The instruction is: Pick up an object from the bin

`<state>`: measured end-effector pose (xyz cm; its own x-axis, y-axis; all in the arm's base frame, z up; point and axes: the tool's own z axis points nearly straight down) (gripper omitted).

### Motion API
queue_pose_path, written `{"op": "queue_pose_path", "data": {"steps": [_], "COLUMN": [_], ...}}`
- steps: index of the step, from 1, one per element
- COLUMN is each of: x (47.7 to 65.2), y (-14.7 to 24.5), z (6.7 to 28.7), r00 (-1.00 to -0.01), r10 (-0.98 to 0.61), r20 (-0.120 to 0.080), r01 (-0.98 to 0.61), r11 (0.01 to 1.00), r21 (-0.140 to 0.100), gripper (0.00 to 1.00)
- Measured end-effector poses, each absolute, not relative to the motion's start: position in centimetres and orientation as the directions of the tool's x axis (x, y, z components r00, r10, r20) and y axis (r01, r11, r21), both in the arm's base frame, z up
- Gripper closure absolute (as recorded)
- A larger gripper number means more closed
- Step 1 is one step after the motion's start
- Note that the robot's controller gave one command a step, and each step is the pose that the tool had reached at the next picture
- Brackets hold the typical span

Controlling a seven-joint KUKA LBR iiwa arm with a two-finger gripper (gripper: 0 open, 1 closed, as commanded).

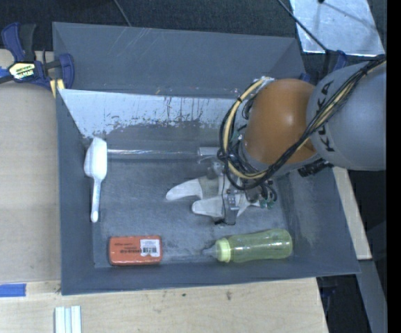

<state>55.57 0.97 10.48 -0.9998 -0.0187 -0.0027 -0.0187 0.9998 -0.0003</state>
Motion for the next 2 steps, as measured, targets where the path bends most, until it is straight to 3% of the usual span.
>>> {"op": "queue_pose_path", "data": {"steps": [1, 2], "x": [51.55, 51.55], "y": [-3.01, -3.01], "z": [7.39, 7.38], "r00": [-0.999, -0.999], "r10": [-0.035, -0.035], "r20": [-0.018, -0.018], "r01": [-0.035, -0.035], "r11": [0.999, 0.999], "r21": [0.0, 0.0], "gripper": [1.0, 1.0]}}
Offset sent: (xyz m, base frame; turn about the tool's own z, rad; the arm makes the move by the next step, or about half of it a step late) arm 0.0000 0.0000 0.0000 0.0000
